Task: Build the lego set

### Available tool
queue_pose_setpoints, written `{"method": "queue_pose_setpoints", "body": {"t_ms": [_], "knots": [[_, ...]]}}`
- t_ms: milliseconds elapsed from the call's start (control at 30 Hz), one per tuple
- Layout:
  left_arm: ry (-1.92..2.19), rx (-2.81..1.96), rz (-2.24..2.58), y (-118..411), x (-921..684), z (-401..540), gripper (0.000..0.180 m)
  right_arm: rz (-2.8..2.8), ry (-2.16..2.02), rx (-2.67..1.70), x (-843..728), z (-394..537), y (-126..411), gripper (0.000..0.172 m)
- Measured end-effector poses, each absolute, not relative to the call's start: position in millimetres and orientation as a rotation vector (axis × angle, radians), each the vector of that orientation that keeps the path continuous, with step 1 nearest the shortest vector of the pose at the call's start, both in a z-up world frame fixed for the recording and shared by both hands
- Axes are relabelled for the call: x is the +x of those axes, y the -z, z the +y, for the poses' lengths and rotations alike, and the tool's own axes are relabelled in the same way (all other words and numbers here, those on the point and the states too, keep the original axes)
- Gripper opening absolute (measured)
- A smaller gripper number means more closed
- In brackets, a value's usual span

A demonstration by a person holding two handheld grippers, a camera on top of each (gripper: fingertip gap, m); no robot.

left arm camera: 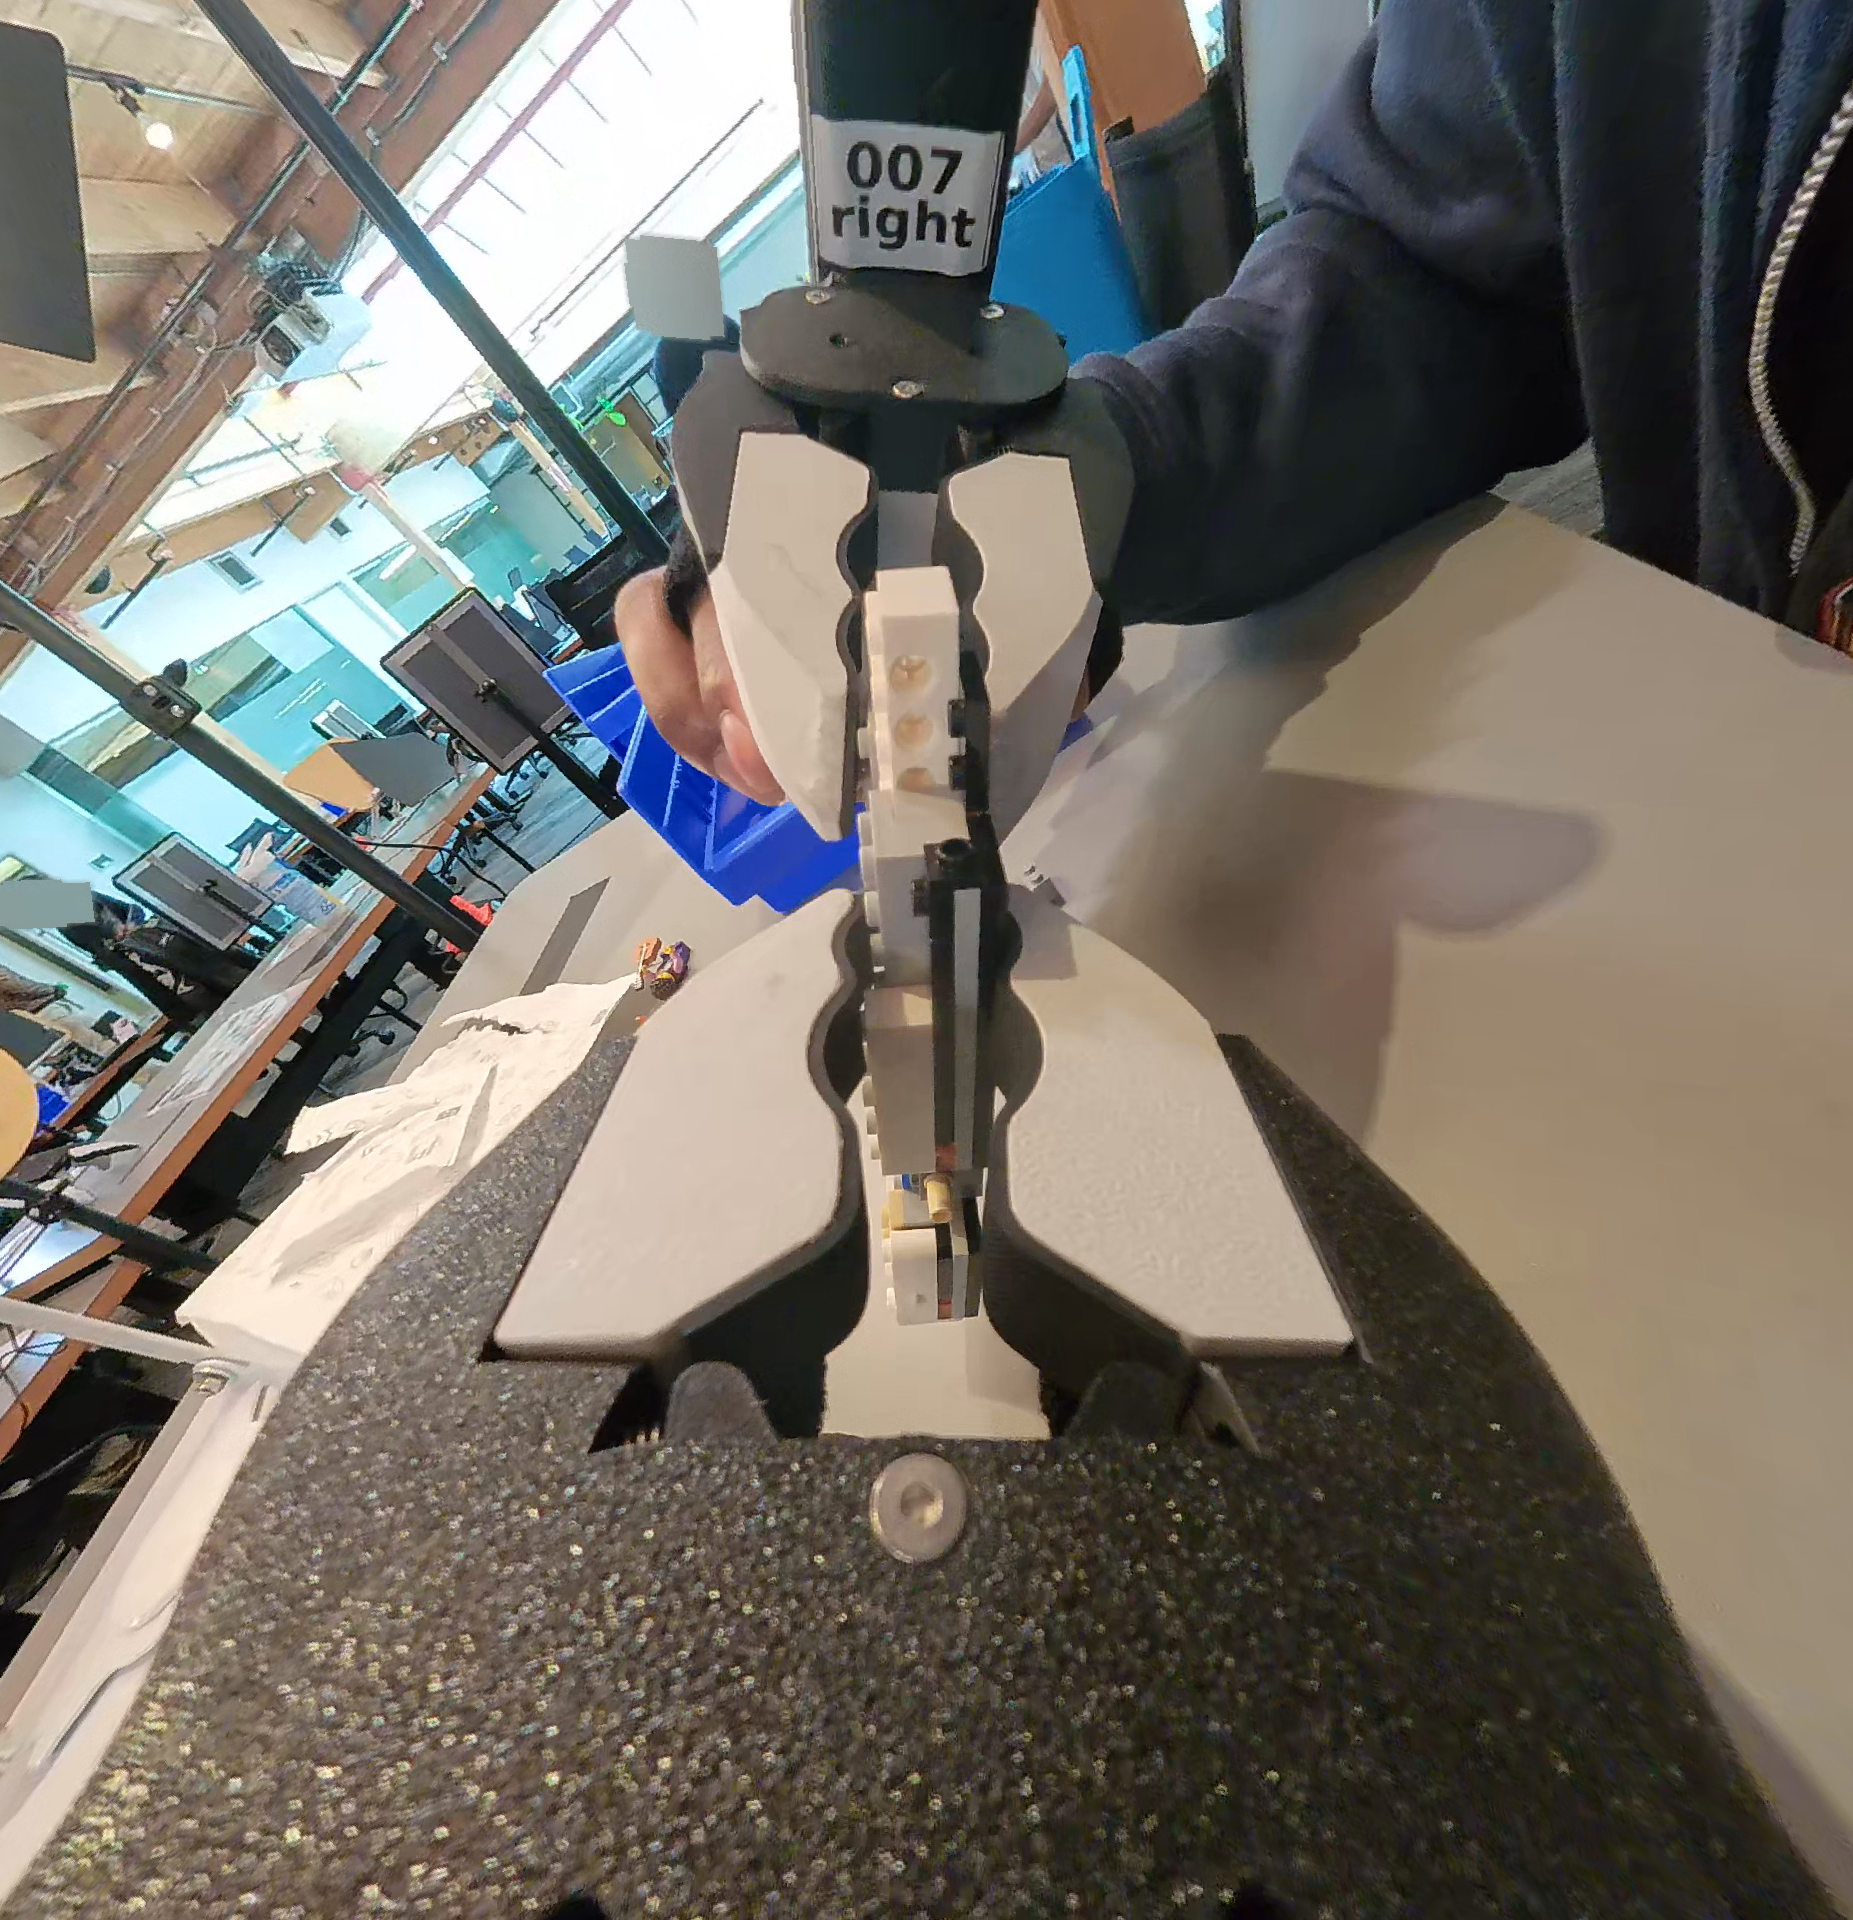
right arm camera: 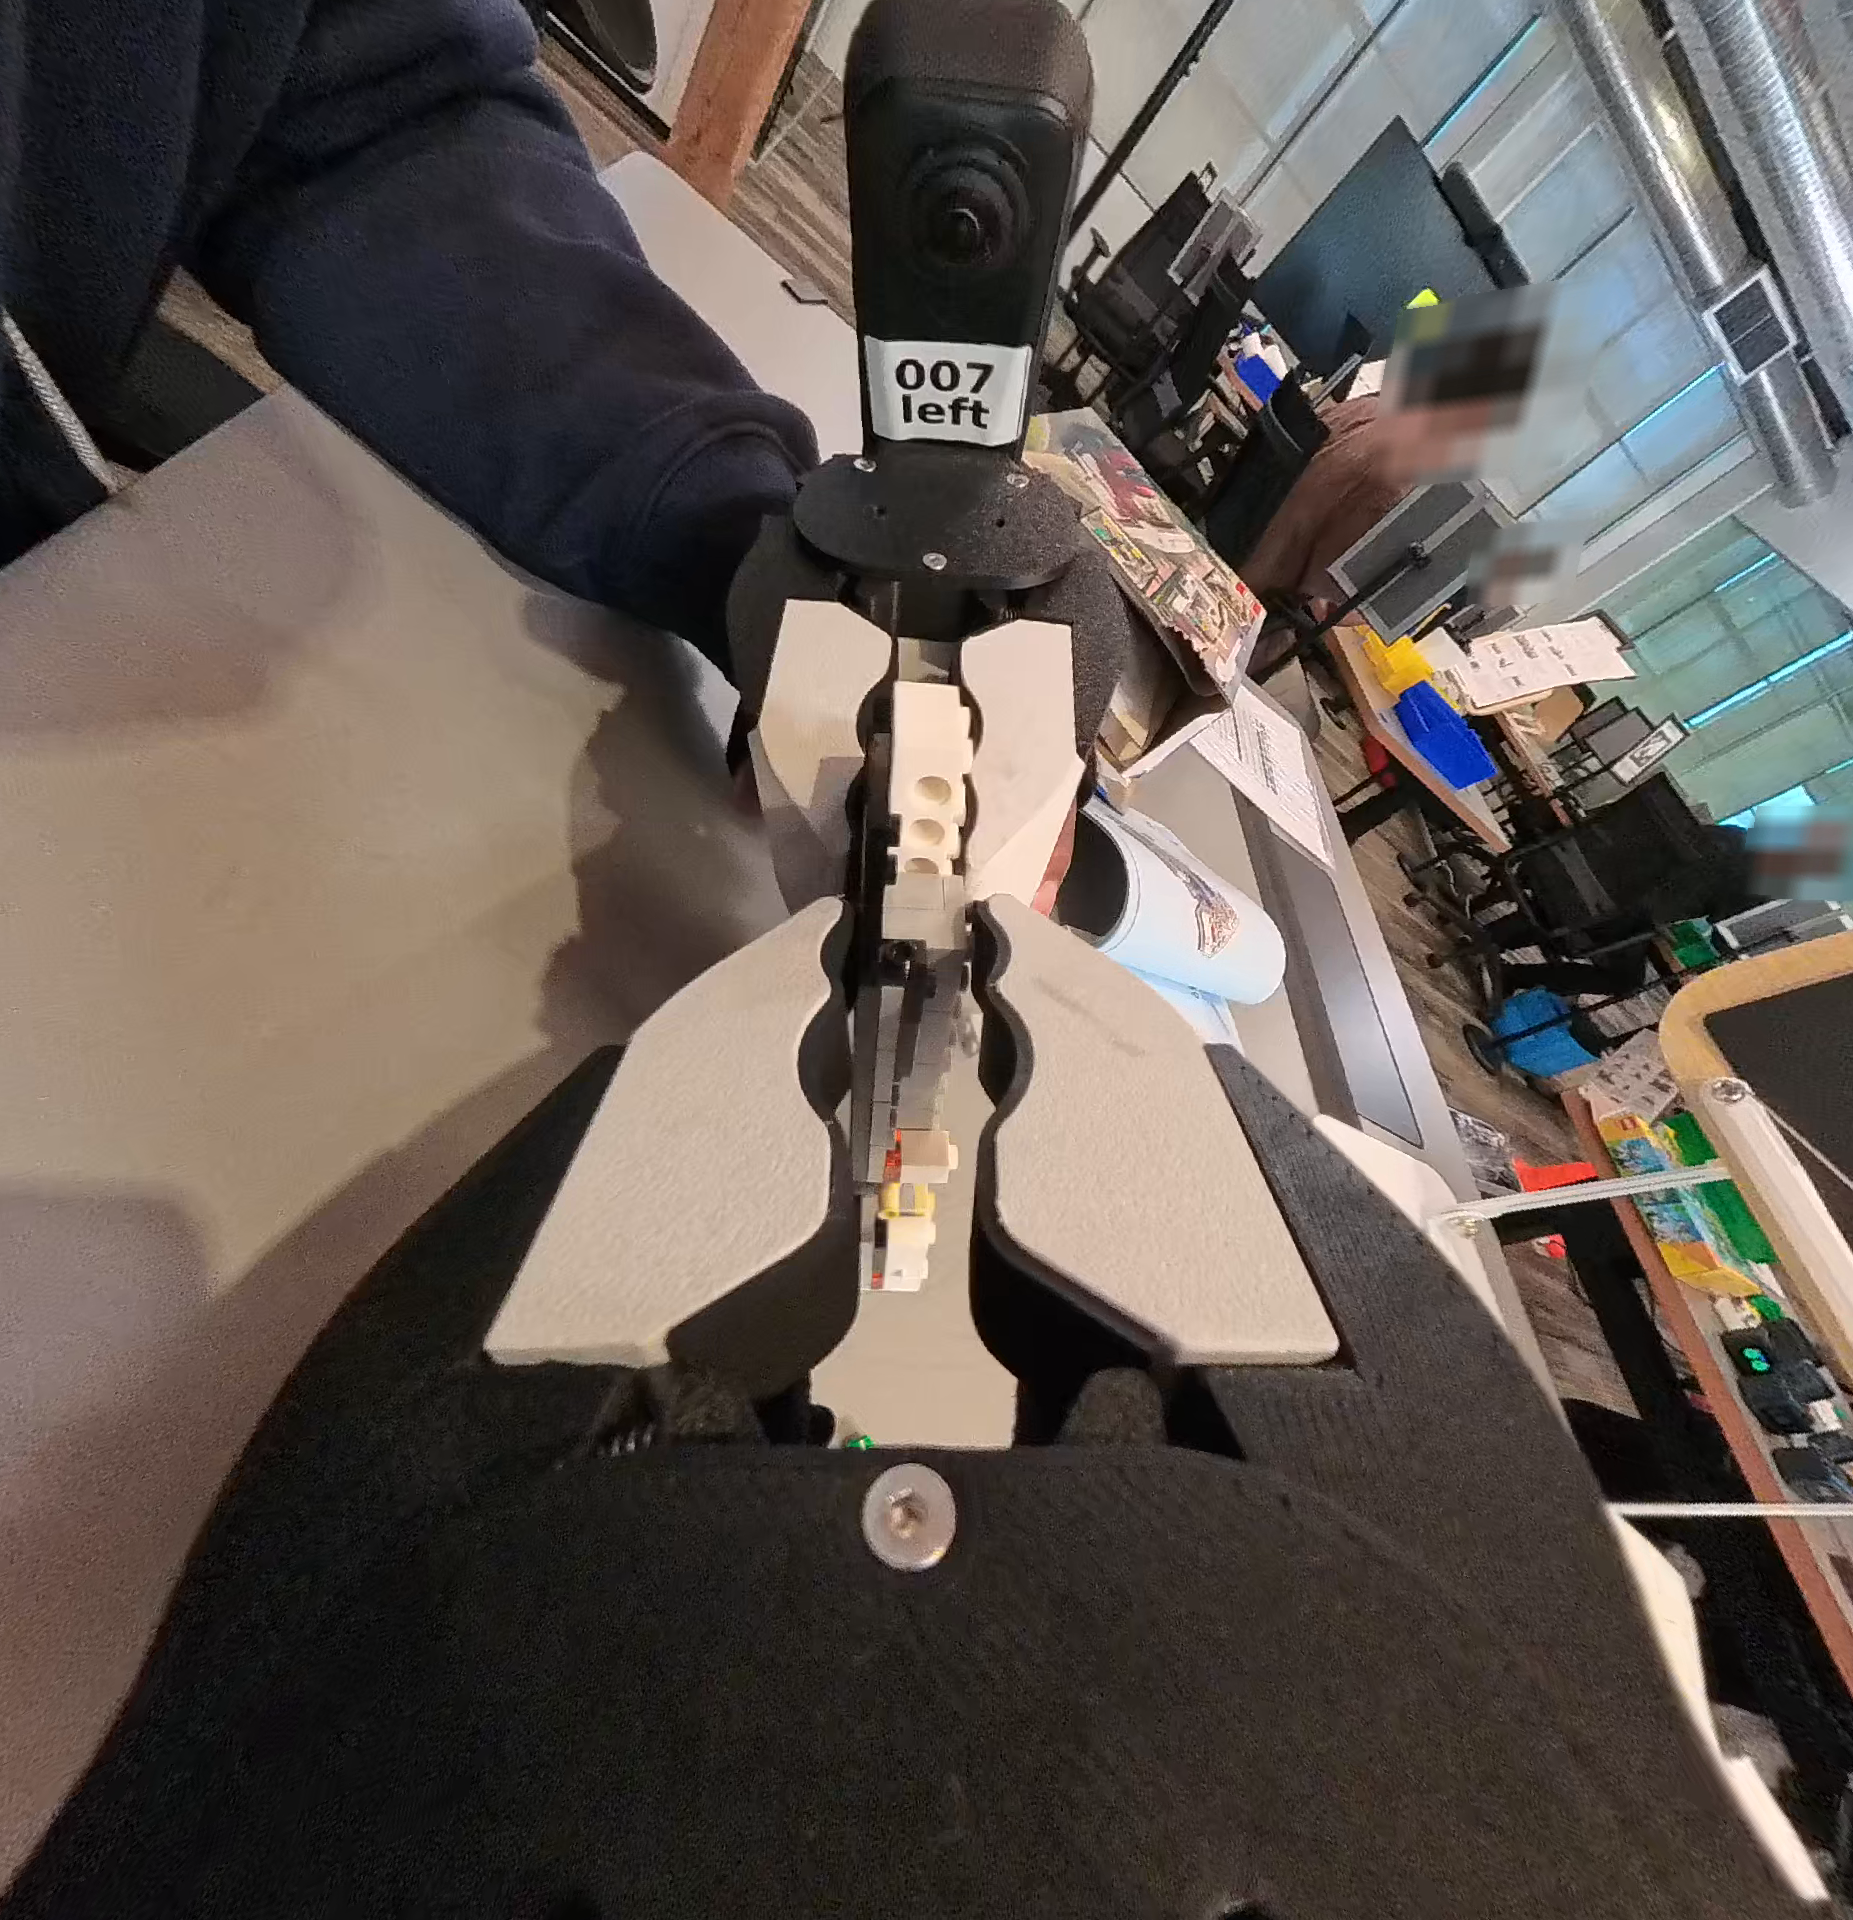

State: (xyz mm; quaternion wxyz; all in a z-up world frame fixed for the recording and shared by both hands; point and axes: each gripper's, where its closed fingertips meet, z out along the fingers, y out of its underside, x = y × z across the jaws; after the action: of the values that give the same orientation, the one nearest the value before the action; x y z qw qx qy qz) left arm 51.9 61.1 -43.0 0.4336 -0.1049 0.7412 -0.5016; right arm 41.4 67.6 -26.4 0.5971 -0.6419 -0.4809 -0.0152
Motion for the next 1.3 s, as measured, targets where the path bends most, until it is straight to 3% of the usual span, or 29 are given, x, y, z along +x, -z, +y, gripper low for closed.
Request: {"method": "queue_pose_setpoints", "body": {"t_ms": [233, 500, 1300], "knots": [[1.262, -0.314, 1.826, 45, 56, 68, 0.020, -1.045, 0.059, -1.499, 47, 76, 28, 0.022], [1.221, -0.363, 1.779, 41, 63, 77, 0.020, -0.938, 0.151, -1.484, 61, 86, 22, 0.042], [1.022, -0.478, 1.500, 12, 74, 133, 0.020, -0.721, 0.287, -1.698, 105, 95, 56, 0.043]]}}
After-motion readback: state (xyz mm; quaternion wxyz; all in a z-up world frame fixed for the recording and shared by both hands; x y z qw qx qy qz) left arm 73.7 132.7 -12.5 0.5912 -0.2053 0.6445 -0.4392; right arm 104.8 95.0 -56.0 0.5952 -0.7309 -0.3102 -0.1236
